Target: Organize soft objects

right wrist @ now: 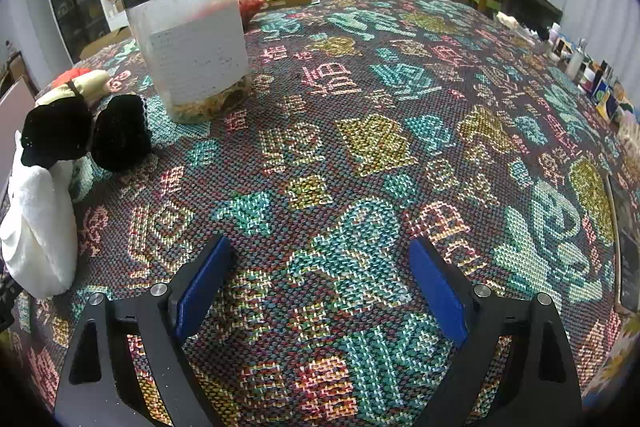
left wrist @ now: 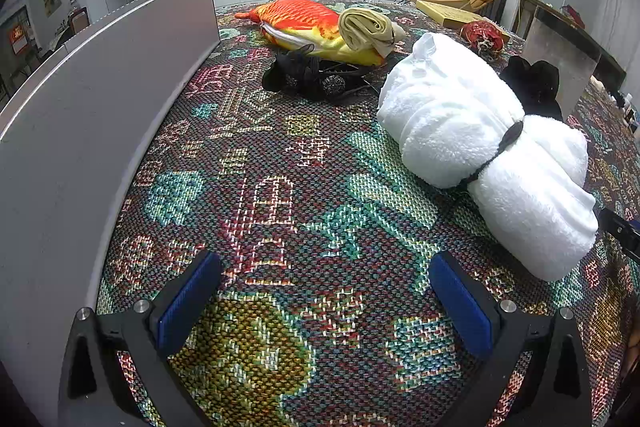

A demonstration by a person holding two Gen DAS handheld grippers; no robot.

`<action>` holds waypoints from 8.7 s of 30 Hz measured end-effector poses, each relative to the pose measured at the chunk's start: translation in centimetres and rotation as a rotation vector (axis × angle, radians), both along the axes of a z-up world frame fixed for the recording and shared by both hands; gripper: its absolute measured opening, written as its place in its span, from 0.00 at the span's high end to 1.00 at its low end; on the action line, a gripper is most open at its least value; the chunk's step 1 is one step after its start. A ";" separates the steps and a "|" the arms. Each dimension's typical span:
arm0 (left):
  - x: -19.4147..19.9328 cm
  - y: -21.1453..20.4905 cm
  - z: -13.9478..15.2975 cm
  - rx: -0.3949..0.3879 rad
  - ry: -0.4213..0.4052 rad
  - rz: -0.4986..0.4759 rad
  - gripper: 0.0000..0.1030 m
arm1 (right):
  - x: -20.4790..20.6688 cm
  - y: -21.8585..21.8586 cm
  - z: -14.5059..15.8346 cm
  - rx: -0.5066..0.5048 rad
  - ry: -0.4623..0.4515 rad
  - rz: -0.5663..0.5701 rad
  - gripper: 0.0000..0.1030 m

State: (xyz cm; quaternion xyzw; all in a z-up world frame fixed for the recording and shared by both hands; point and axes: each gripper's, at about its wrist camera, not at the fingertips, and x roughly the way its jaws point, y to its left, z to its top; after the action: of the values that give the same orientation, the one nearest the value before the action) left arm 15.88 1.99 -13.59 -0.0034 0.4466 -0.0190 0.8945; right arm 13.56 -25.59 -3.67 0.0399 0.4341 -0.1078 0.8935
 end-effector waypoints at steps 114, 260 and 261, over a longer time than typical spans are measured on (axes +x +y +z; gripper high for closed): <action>1.0 2.8 1.7 -0.100 0.090 -0.125 0.29 | 0.1 0.0 0.0 -0.001 0.001 0.002 0.10; 4.6 -5.5 -0.1 0.000 0.007 -0.066 0.00 | 1.9 -6.0 0.1 -0.005 -0.002 0.002 0.13; 4.6 -5.5 -0.1 0.000 0.007 -0.066 0.00 | 1.9 -6.0 0.1 -0.006 -0.002 0.002 0.13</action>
State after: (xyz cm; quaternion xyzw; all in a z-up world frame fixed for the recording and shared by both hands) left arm 20.46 -3.50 -13.67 0.0113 0.4496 -0.0483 0.8919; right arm 15.49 -31.59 -3.61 0.0372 0.4330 -0.1081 0.8941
